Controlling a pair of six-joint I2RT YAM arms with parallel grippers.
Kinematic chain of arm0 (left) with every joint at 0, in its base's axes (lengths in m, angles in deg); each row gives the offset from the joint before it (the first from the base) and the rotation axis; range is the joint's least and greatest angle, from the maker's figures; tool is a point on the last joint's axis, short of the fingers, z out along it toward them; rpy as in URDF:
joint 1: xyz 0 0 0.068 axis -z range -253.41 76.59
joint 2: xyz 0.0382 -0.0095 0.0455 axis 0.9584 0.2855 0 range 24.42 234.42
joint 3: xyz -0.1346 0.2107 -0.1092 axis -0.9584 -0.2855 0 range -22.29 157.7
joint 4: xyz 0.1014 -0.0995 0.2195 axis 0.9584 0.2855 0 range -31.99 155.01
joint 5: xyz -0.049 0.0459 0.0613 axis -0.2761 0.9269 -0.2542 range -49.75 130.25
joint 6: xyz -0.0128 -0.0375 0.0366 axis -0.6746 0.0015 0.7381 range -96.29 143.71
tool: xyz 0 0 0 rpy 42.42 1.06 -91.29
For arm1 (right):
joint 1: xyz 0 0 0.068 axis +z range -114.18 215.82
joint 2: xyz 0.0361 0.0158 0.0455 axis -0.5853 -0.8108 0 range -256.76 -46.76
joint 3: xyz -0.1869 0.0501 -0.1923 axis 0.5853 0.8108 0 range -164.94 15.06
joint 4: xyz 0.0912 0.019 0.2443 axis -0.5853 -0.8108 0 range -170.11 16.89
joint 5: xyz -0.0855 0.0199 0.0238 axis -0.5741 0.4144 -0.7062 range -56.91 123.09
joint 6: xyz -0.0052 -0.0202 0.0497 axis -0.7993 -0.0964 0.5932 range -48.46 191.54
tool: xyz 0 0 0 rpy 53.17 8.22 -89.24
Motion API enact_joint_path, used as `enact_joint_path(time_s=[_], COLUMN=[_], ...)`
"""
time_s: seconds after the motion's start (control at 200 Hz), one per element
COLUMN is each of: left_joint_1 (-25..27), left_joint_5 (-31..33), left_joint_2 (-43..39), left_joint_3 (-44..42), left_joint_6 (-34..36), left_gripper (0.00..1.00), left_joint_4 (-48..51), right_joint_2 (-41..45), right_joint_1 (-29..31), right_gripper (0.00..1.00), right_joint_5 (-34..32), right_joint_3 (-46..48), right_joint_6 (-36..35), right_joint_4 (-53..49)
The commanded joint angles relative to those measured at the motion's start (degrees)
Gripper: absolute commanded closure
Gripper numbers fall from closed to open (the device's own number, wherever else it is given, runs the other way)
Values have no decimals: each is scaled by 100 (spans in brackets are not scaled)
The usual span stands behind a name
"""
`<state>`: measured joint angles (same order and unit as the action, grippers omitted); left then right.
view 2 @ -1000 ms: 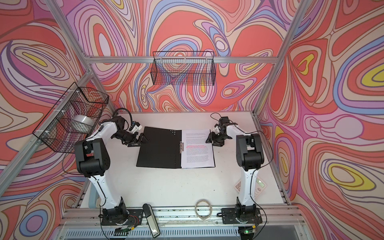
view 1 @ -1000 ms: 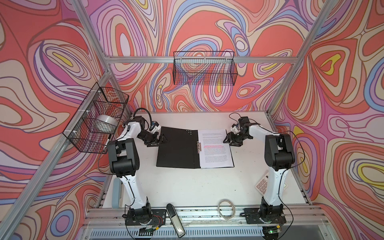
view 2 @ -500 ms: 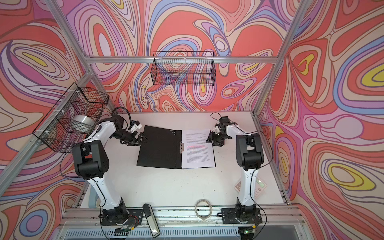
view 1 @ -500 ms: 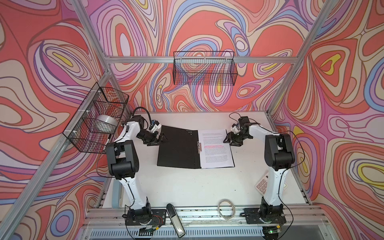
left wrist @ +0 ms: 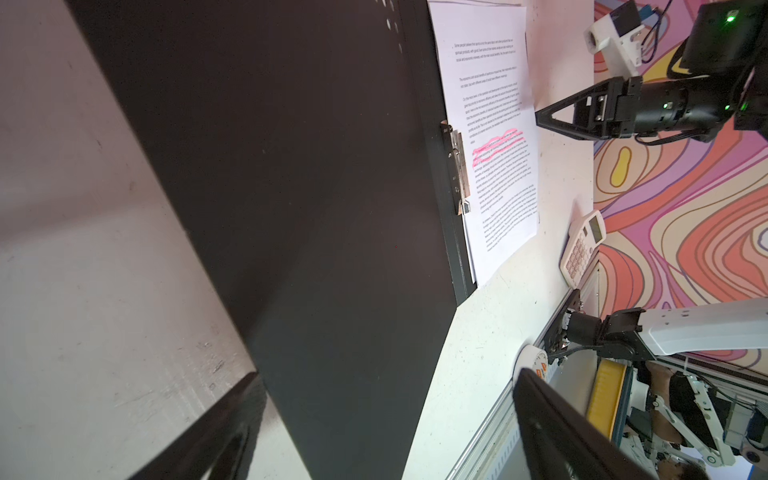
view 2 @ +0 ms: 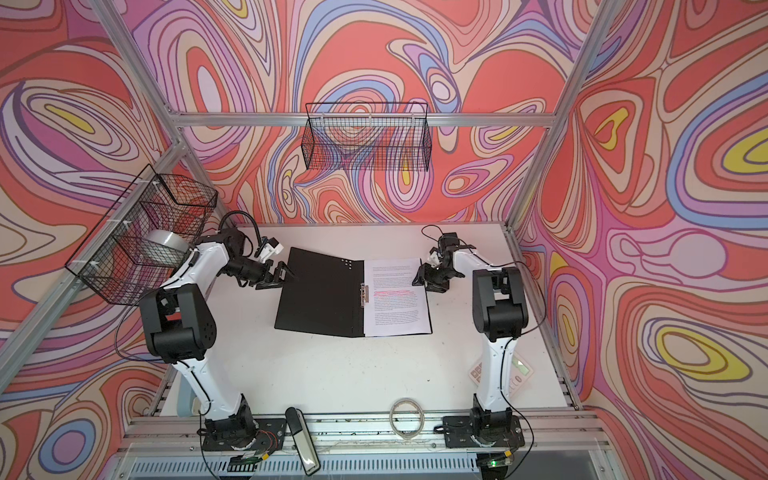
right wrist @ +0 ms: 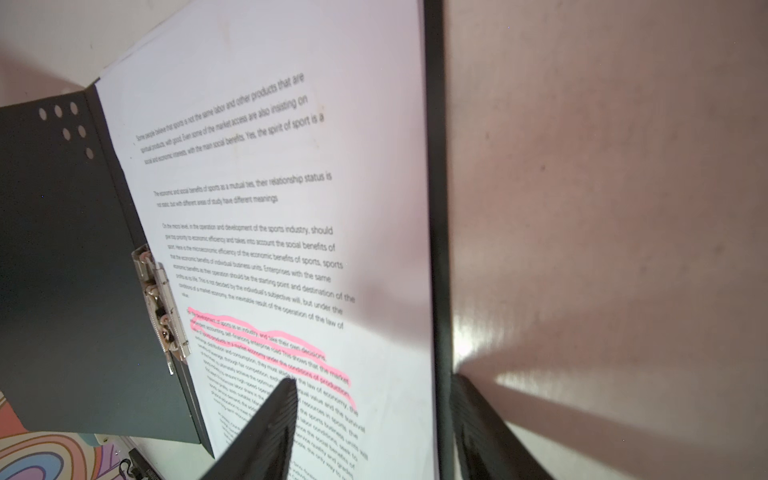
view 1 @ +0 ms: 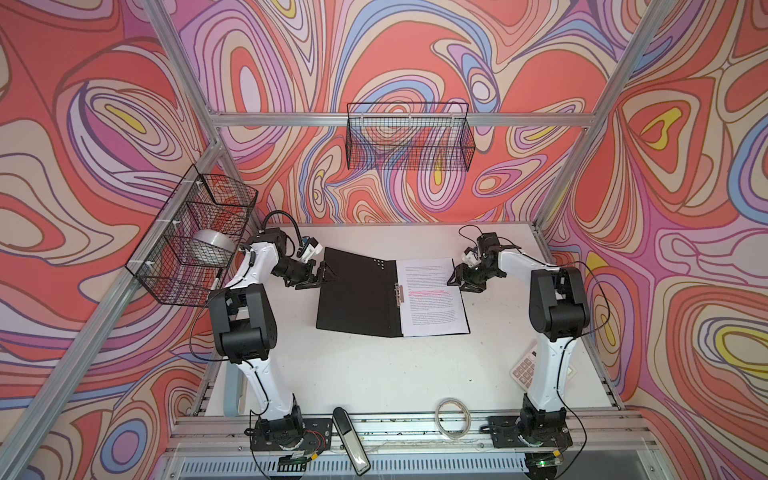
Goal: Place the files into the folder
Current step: 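Lift the black folder cover edge with the left gripper toward the sheets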
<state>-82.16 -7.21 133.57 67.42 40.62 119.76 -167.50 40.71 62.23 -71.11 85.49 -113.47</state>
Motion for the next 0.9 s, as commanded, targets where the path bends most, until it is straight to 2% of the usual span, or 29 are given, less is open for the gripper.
enact_joint_path(time_s=[0.0, 0.896], left_joint_1=[209, 208], left_joint_5=[-1052, -1326], left_joint_2=[-82, -295], left_joint_3=[-114, 296], left_joint_6=[28, 1], left_gripper=[7, 6], left_joint_4=[333, 724], right_joint_2=[-365, -394], right_joint_1=[197, 197], right_gripper=[38, 38], right_joint_5=[307, 389], right_joint_3=[197, 207], right_joint_6=[-29, 49], right_joint_4=[-209, -96])
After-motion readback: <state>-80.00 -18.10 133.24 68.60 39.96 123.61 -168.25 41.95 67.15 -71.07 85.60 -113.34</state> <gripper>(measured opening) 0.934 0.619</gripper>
